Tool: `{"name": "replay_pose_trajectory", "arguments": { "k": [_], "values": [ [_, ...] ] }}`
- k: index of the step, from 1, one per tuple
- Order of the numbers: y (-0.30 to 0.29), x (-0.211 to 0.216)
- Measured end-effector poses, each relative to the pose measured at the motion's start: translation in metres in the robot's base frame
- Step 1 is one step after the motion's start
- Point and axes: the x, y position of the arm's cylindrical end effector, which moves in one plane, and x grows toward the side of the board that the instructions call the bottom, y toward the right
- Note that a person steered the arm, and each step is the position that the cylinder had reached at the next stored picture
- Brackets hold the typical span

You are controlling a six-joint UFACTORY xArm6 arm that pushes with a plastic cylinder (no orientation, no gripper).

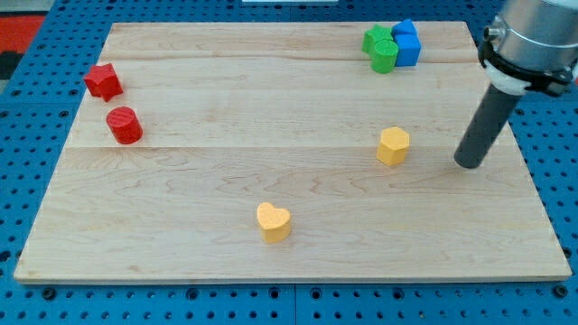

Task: Slide the yellow hexagon to the left side of yellow heart

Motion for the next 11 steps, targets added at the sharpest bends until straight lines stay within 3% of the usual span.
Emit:
{"name": "replay_pose_trajectory", "arguments": {
  "k": [1, 3, 6, 9, 11],
  "values": [
    [-0.035, -0.024],
    [-0.149, -0.025],
    [-0.13, 0.008],
    [-0.247, 0.005],
    [-0.242, -0.015]
  ]
}}
